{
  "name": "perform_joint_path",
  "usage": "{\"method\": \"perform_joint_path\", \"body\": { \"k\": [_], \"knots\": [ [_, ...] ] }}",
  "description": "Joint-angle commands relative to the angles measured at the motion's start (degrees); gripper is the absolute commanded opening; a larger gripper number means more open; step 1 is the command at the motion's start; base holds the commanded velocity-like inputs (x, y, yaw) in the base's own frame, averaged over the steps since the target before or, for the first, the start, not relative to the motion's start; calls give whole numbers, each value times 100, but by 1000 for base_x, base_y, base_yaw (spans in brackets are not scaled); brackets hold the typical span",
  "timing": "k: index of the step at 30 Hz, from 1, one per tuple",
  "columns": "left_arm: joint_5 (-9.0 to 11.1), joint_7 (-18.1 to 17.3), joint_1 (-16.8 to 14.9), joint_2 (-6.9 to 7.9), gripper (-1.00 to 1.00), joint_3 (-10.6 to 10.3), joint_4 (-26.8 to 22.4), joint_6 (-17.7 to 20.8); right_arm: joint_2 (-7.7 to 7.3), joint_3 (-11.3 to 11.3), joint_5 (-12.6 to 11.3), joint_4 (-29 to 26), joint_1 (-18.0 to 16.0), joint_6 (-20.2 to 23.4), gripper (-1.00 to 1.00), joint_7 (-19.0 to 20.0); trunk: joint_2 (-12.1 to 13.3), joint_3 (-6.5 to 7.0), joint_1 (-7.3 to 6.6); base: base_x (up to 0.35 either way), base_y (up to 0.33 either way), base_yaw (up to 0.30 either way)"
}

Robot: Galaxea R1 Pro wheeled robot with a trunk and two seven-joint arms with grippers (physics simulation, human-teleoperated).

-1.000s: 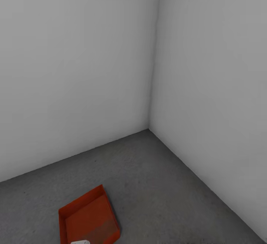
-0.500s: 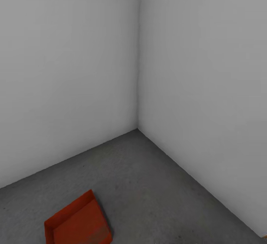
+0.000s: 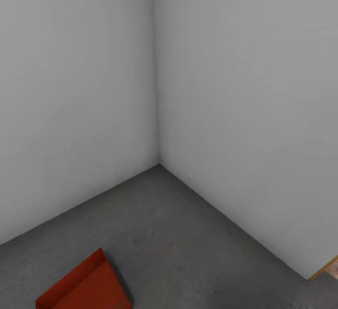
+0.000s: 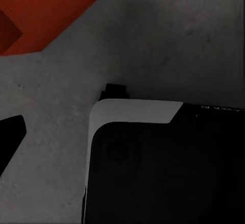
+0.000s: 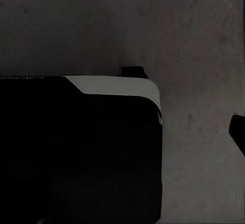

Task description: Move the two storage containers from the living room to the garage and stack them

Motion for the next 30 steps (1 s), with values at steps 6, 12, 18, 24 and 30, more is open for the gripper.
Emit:
{"method": "perform_joint_path", "body": {
  "k": [6,12,18,24,30],
  "knots": [
    [-17,-3,0,-2,100,-8,-17,-17,-14,48,-26,14,43,-27,100,-6,-5,-3,0,0,0,-124],
    [-34,-7,0,-3,100,-11,-25,-21,-26,48,-54,12,51,-33,100,-6,-5,-3,0,0,0,-11],
    [-32,-7,0,-3,100,-13,-28,-21,-23,50,-21,12,55,-35,100,-6,-5,-3,0,0,0,0],
    [-32,-7,0,-3,100,-10,-28,-22,-18,56,-10,12,53,-36,100,-6,-5,-3,0,0,0,0],
    [-32,-6,0,-3,100,-16,-28,-22,-7,57,-11,12,54,-37,100,-6,-5,-3,0,0,0,0]
  ]
}}
